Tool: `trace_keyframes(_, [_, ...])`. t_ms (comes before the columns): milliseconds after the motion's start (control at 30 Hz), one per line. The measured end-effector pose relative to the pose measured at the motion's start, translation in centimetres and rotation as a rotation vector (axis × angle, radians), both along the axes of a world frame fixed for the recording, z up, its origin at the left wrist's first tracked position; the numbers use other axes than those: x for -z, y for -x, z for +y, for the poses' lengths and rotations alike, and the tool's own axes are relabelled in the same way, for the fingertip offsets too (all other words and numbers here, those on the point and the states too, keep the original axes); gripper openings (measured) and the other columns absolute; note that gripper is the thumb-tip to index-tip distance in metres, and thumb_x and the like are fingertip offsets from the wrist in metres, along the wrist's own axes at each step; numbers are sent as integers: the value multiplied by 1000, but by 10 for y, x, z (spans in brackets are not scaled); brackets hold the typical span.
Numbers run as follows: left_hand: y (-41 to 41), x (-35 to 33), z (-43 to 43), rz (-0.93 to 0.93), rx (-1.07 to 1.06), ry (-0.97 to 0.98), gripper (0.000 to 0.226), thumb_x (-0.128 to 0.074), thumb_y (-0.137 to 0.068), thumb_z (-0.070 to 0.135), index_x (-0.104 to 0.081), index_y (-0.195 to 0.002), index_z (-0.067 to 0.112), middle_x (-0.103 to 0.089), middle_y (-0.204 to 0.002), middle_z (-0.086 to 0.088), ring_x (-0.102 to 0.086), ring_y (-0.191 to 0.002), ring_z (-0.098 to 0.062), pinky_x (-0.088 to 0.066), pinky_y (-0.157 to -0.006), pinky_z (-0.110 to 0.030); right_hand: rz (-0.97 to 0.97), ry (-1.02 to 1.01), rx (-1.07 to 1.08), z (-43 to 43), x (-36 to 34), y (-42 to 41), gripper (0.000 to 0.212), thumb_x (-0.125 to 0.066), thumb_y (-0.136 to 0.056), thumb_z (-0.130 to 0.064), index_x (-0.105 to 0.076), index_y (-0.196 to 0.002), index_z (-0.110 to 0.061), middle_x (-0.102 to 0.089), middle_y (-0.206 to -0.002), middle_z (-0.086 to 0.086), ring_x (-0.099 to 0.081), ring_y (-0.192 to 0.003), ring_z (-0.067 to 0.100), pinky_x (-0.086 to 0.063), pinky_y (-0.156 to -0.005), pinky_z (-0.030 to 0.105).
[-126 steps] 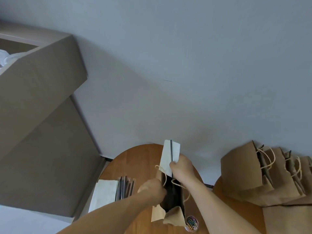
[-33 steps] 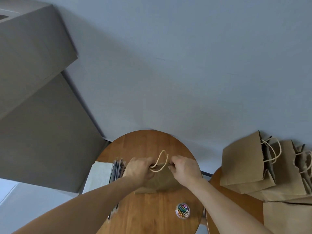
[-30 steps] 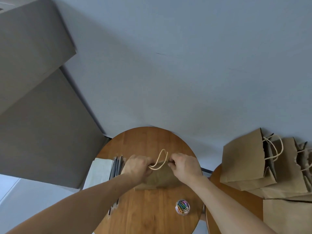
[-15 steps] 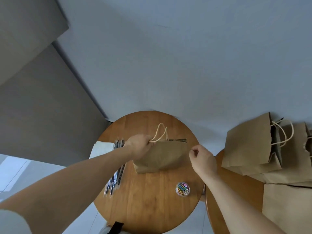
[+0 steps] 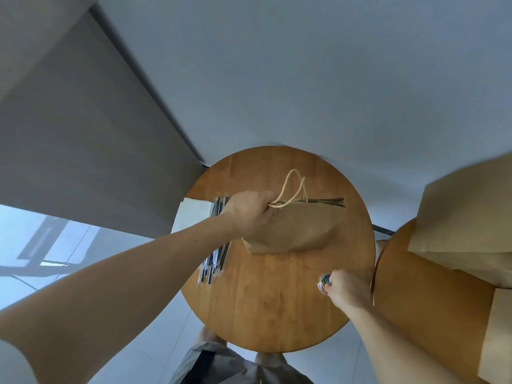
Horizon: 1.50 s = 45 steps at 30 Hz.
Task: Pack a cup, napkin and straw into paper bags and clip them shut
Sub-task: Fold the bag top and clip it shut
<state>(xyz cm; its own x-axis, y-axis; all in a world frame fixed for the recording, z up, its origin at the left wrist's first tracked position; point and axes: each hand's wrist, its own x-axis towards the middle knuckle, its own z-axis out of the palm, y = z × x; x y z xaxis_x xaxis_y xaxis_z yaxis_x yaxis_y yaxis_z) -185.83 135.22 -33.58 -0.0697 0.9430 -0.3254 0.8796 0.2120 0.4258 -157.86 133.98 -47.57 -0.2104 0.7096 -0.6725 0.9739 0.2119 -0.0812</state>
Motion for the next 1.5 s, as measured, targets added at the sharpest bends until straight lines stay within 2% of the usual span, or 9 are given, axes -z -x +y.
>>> trace_keyframes(300, [0,1,-2,-18,5,-23,19,-49,-101,30,-64,-92,23,-61,-69,8,-61,-71,-20,-49,-60,-35,41,-115,12,-7,0,-4,18,-50,-98,-28,-67,-104,-25,-70,-100,-6,-66,-86,13,-49,-62,24])
trace_keyframes(633, [0,7,0,4,-7,-35,20,-47,-101,37,-66,-96,33,-50,-63,17,-55,-67,-13,-39,-55,-23,213,-107,177,-12,-6,-18,6,-62,-91,-26,-59,-86,-27,-71,-92,-4,-64,-77,13,-54,-62,27])
trace_keyframes(733, [1,6,0,-18,3,-27,18,-48,-100,34,-64,-92,31,-56,-66,14,-60,-70,-17,-49,-60,-33,195,-110,176,-14,-2,-22,3,-63,-90,-27,-62,-92,-25,-73,-95,-4,-66,-81,13,-45,-54,19])
trace_keyframes(833, [2,6,0,-16,4,-32,17,-48,-100,34,-62,-91,33,-51,-63,17,-57,-69,-15,-49,-62,-33,229,-105,198,-16,-3,-23,5,-63,-91,-24,-60,-88,-26,-73,-94,-3,-68,-82,15,-52,-62,25])
trace_keyframes(933, [1,6,1,-16,-7,-35,15,-49,-100,34,-60,-90,36,-49,-63,18,-55,-67,-13,-48,-62,-32,334,-99,265,-19,-4,-25,8,-65,-92,-17,-62,-92,-24,-72,-97,-2,-68,-86,16,-56,-68,27])
trace_keyframes(1033, [1,4,2,-34,-3,-16,16,-49,-100,32,-64,-94,30,-56,-67,14,-59,-72,-17,-52,-65,-36,496,-71,336,-17,-18,-18,15,-63,-93,-14,-64,-98,-28,-67,-94,-15,-66,-93,8,-50,-71,15])
trace_keyframes(1233, [1,-2,3,-37,16,27,15,-46,-101,32,-58,-93,32,-65,-81,6,-62,-79,-20,-53,-71,-39,777,-3,436,3,-78,28,15,-64,-93,-21,-66,-88,-35,-70,-78,-13,-70,-68,11,-55,-60,21])
trace_keyframes(1367, [0,-5,2,-47,-7,0,20,-48,-101,37,-58,-111,22,-68,-94,-2,-63,-86,-24,-53,-76,-43,962,-34,369,20,-123,66,23,-68,-90,-14,-67,-89,-37,-72,-78,-15,-68,-76,2,-52,-71,14])
trace_keyframes(1500, [1,-8,2,-72,-4,-12,17,-50,-100,36,-59,-111,25,-69,-96,2,-64,-89,-21,-52,-76,-39,969,-112,244,33,-151,85,15,-66,-93,-18,-70,-88,-32,-71,-70,-15,-67,-67,-1,-50,-63,11])
